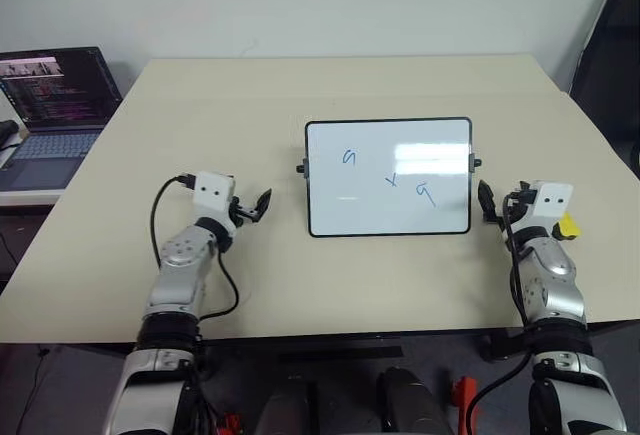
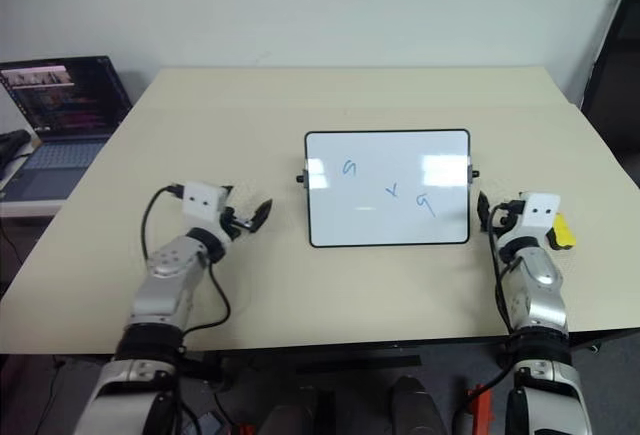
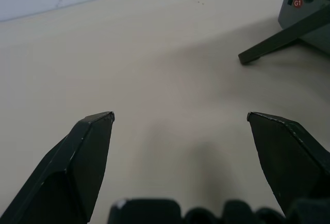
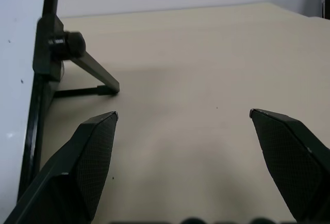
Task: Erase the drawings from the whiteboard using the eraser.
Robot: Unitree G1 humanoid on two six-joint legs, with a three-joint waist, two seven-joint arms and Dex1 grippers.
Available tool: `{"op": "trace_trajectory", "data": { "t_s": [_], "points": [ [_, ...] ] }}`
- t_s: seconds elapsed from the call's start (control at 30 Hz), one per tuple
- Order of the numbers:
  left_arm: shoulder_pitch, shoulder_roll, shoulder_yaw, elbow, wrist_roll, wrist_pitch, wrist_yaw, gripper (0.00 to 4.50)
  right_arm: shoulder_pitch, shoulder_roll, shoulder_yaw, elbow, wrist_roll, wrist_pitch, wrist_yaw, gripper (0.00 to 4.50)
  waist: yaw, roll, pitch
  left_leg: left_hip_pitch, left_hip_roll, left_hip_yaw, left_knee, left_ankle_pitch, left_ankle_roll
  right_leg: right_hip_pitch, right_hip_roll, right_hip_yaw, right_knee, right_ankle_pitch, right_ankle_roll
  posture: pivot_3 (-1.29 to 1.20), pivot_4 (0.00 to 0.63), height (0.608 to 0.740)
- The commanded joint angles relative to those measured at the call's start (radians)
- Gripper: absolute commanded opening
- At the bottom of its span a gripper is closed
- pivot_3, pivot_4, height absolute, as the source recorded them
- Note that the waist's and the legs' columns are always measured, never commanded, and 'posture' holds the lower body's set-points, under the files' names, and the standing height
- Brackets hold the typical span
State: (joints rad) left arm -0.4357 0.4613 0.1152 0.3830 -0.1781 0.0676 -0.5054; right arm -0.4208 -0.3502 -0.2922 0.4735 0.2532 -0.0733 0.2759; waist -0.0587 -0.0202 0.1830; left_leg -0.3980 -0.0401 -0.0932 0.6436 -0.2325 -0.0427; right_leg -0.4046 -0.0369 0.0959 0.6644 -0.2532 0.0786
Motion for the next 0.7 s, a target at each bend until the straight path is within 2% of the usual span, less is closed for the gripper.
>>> {"op": "trace_trajectory", "data": {
  "t_s": [0.03,0.1,0.17,0.23,0.3,0.53,0.7],
  "points": [
    [0.012,0.138,-0.046,-0.27,-0.132,0.167,-0.289,4.5,-0.013,-0.043,-0.016,-0.044,-0.01,0.005,-0.007,4.48,-0.002,0.0,0.001,0.0,0.0,0.0,0.0,0.0,0.0,0.0,0.0,0.0,0.0,0.0,0.0,0.0,0.15,0.74],
    [0.005,0.181,-0.075,-0.383,-0.189,0.262,-0.361,4.5,-0.02,-0.058,-0.026,-0.039,-0.003,0.006,-0.004,4.48,0.001,0.0,0.001,-0.001,0.002,0.0,-0.001,0.0,0.0,-0.001,-0.001,0.0,0.0,0.0,0.0,0.0,0.15,0.74],
    [-0.031,0.208,-0.08,-0.499,-0.31,0.402,-0.43,4.5,-0.012,-0.073,-0.023,-0.058,-0.008,0.018,-0.007,4.48,0.007,0.0,0.001,-0.001,0.002,-0.002,0.0,0.0,0.0,0.001,-0.002,-0.001,-0.001,0.0,0.0,0.0,0.15,0.74],
    [-0.077,0.2,-0.11,-0.578,-0.391,0.512,-0.467,4.5,-0.004,-0.086,-0.026,-0.082,-0.004,0.037,-0.003,4.48,0.006,0.0,0.001,-0.001,0.002,-0.003,0.0,0.0,0.0,0.001,-0.002,-0.002,-0.001,0.0,0.0,0.0,0.15,0.74],
    [-0.11,0.178,-0.165,-0.606,-0.395,0.561,-0.473,4.5,0.0,-0.098,-0.032,-0.098,-0.001,0.055,-0.004,4.48,0.004,0.0,0.001,-0.001,0.002,-0.003,0.0,0.0,0.0,0.001,-0.002,-0.002,0.0,0.0,0.0,0.0,0.15,0.74],
    [-0.222,-0.052,-0.423,-0.489,-0.267,0.547,-0.45,4.5,0.052,-0.134,-0.087,-0.211,0.045,0.168,-0.016,4.48,0.001,0.001,0.001,0.0,-0.001,-0.002,0.0,0.0,0.0,0.002,-0.001,-0.001,-0.001,0.0,0.0,0.0,0.15,0.74],
    [-0.281,-0.216,-0.506,-0.411,-0.212,0.5,-0.437,4.5,0.077,-0.235,-0.16,-0.266,0.125,0.324,0.041,4.48,0.004,0.001,0.001,-0.001,-0.001,-0.001,0.0,0.0,0.0,0.001,-0.001,0.0,-0.001,0.0,0.0,0.0,0.15,0.74]
  ]
}}
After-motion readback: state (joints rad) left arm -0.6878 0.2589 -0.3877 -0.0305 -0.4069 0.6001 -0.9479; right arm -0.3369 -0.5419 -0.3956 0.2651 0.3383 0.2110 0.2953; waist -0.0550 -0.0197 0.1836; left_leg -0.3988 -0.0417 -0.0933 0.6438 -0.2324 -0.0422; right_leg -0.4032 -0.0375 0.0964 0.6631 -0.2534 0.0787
